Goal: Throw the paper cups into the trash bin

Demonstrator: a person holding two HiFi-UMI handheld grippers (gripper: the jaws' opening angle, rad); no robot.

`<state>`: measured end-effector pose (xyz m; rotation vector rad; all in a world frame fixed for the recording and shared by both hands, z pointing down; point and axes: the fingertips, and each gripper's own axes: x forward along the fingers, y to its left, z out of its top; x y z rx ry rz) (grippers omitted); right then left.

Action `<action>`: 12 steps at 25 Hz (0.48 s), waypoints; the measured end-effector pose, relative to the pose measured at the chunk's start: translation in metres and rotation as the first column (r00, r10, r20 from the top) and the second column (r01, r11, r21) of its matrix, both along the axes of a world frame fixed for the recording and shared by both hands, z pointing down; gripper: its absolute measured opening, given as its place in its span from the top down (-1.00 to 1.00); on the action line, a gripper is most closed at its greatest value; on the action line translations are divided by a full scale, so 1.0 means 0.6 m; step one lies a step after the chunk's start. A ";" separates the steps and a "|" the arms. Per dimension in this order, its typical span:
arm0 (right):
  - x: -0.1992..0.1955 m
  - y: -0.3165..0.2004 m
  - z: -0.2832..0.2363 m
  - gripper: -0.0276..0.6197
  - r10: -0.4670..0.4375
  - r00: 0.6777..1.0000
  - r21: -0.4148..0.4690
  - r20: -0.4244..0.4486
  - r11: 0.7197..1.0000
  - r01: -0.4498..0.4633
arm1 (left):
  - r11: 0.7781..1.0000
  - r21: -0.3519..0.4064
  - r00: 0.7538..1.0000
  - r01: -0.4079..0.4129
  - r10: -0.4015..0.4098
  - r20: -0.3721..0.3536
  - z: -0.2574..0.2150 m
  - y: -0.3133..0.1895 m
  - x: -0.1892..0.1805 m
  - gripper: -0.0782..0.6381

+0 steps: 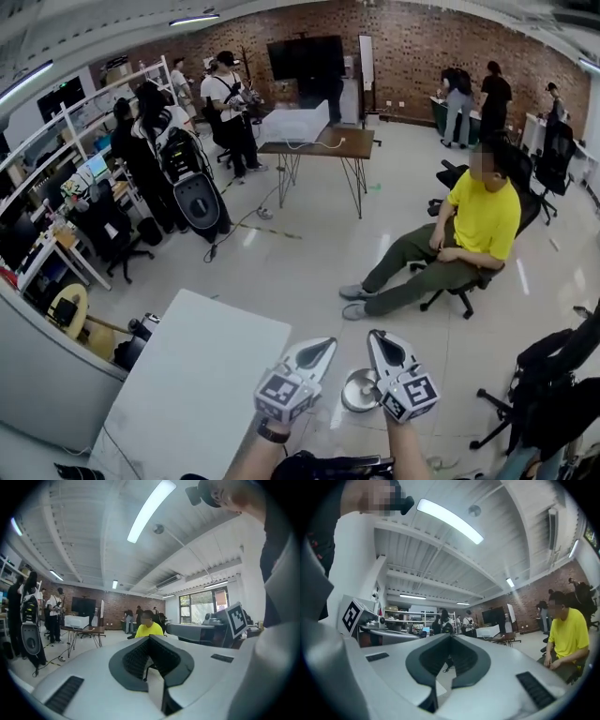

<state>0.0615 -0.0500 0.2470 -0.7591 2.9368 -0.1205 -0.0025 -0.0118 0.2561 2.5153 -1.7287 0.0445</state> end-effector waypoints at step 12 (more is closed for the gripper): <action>0.021 0.206 -0.024 0.90 -0.241 0.970 -0.021 0.013 0.970 0.241 | 0.975 -0.027 0.975 0.219 -0.220 -0.033 -0.020 0.202 0.047 0.78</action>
